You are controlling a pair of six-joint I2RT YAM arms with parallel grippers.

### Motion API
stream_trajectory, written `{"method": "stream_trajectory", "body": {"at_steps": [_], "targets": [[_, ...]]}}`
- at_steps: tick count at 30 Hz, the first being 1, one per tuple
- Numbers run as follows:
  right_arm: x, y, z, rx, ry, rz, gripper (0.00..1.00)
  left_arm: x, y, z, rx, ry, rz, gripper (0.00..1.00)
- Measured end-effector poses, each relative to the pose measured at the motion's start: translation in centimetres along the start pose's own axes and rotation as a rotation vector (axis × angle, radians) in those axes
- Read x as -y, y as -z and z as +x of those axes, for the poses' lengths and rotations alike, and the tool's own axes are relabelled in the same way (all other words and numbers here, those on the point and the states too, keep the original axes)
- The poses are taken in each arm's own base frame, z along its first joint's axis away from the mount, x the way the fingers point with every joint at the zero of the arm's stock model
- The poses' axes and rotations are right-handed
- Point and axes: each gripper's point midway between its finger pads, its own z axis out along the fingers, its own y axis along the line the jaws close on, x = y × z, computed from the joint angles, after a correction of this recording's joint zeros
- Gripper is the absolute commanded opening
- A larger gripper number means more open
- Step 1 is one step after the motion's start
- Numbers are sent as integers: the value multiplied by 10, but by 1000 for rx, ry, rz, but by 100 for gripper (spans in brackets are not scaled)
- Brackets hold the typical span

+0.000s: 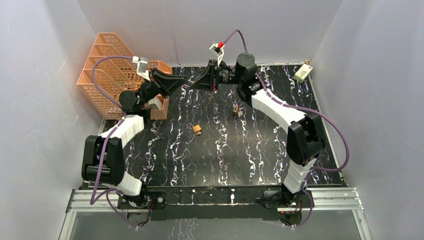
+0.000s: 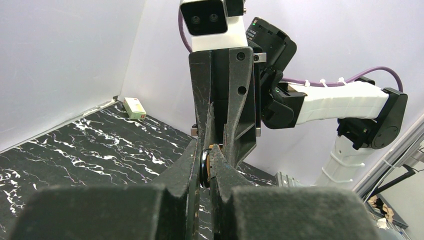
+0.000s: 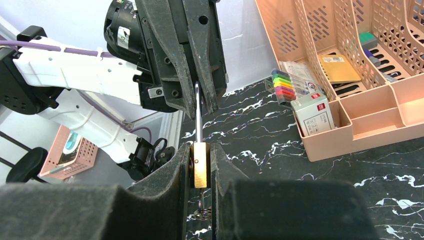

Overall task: Lock with the key
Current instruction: Lock the lock.

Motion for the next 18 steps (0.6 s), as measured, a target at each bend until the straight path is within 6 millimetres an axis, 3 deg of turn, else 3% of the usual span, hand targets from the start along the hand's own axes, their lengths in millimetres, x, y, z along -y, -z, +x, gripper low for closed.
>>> {"method": "stream_trajectory", "body": {"at_steps": [18], "targets": [[-9, -4, -13, -8, 42, -36, 0, 8, -1, -13, 38, -31, -4, 0]]}}
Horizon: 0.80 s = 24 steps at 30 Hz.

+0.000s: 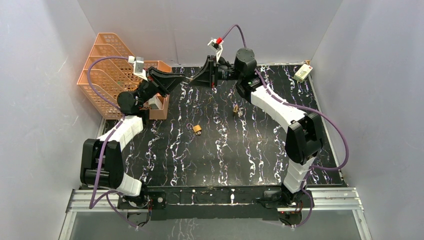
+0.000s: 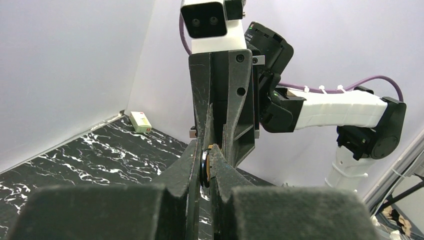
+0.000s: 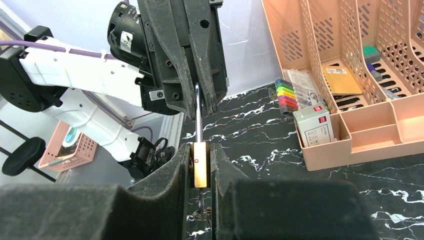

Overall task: Lock with the key
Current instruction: Lock the lock.

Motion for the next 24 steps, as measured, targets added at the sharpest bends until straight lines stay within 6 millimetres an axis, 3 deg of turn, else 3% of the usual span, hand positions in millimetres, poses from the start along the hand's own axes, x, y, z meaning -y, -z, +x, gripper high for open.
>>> {"method": "stream_trajectory", "body": {"at_steps": [24], "targets": [[11, -15, -13, -39, 33, -66, 0, -11, -3, -15, 81, -42, -56, 0]]}}
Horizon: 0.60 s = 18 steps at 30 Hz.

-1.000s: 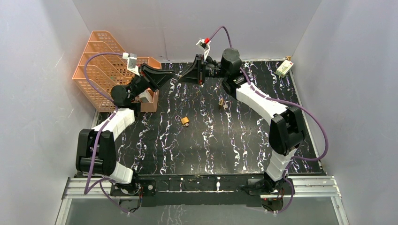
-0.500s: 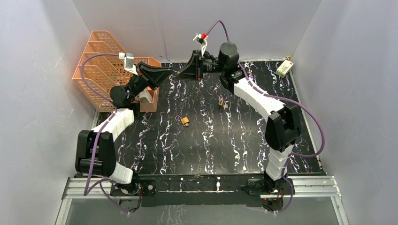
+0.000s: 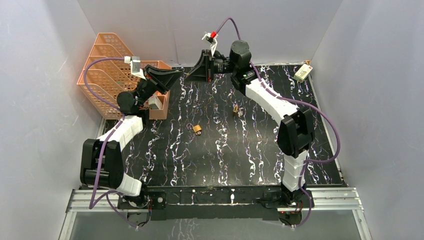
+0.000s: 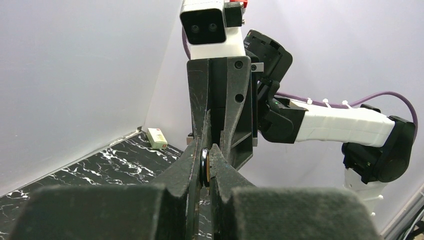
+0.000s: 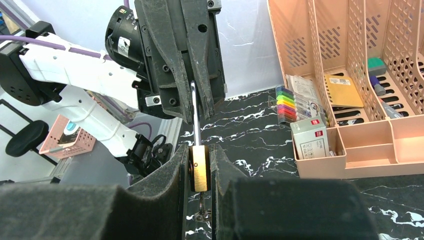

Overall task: Lock with the key
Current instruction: Lock the lock.

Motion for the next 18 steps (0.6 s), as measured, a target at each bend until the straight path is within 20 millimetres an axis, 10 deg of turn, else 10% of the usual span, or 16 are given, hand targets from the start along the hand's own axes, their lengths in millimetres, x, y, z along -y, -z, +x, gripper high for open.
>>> {"method": "stream_trajectory", "body": {"at_steps": [18], "targets": [[-16, -39, 0, -6, 29, -81, 0, 10, -2, -13, 29, -36, 12, 0]]}}
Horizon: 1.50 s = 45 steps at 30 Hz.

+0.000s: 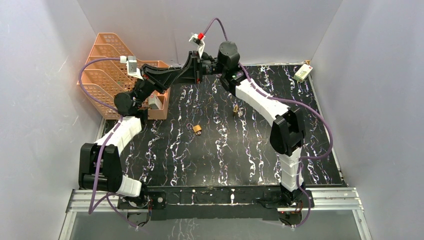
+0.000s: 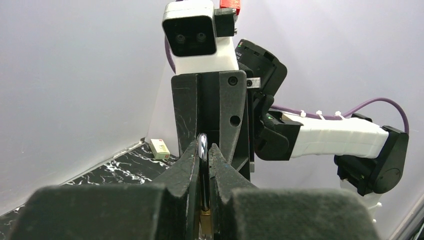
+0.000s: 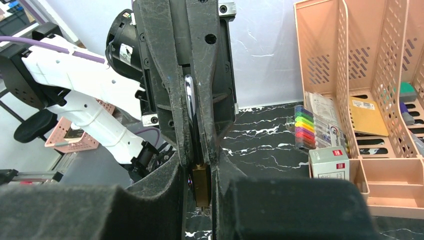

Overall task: Lock with the key
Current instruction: Lock the lock.

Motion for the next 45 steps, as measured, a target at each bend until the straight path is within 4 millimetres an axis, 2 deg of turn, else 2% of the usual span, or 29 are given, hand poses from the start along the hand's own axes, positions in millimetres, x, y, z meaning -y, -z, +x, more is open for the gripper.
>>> {"method": "stream_trajectory", "body": {"at_steps": [5, 26, 38, 45], "targets": [[-5, -4, -2, 0, 17, -17, 0, 4, 0, -5, 9, -10, 1, 0], [-7, -4, -2, 1, 40, -10, 0, 6, 0, -5, -5, -23, -4, 0], [-17, -3, -2, -5, 82, 35, 0, 15, 1, -5, -20, -33, 14, 0], [-32, 1, -3, -23, 126, 90, 0, 31, -1, -5, -40, -48, 41, 0]]}}
